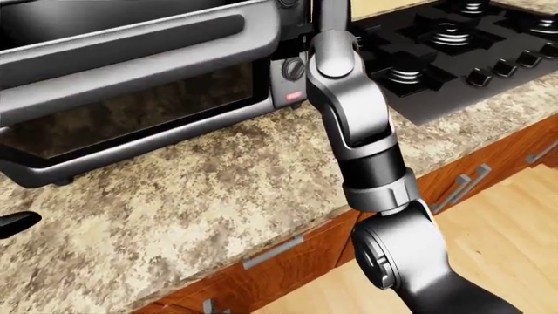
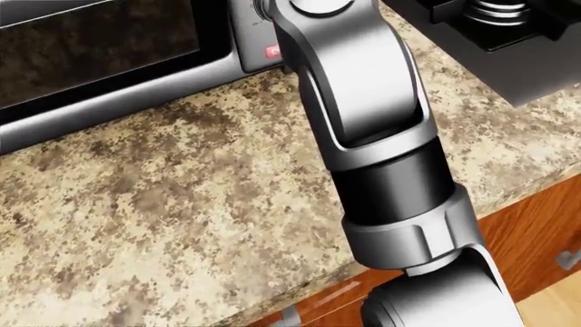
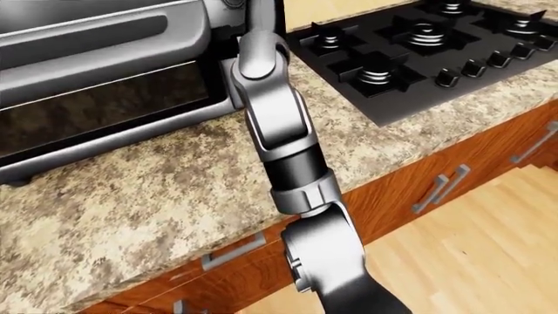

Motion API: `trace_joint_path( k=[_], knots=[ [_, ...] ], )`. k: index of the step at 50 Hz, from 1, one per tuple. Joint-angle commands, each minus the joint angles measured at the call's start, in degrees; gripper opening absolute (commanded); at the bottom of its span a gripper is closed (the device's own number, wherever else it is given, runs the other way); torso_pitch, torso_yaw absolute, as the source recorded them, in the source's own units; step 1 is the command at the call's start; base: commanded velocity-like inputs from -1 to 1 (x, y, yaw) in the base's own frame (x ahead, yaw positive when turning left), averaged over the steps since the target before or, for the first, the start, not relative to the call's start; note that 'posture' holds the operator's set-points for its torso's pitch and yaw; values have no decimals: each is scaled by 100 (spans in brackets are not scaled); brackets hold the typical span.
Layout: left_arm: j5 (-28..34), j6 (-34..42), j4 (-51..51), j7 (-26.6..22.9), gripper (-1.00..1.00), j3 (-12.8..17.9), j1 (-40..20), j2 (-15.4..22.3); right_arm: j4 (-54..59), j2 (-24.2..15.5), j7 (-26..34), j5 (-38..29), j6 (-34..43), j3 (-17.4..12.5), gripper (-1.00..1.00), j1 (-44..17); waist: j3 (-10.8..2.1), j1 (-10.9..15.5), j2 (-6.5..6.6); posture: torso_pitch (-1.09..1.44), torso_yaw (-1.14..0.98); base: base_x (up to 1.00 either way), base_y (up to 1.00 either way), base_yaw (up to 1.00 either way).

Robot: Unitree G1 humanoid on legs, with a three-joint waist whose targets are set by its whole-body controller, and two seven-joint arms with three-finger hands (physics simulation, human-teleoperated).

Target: Close the toaster oven door.

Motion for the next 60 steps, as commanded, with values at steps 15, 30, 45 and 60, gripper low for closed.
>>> trace_joint_path(
  k=[15,30,45,60],
  knots=[
    [-279,708,-1800,-323,100,251,295,-655,-425,-56,233,156,-560,27,100,-600,-217,80,0,0,0,0,0,0],
    [-425,1236,-3200,-1058,100,478,870,-1700,-325,-68,227,148,-603,17,100,-651,-206,99,-74,0,0,0,0,0],
    [-430,1467,-3868,-1527,100,497,1188,-2375,-283,-106,214,190,-611,2,100,-700,-199,139,-146,0,0,0,0,0],
    [-968,1964,-4419,-1650,100,538,1164,-2304,-293,-99,200,210,-572,-3,100,-747,-191,171,-170,0,0,0,0,0]
  ],
)
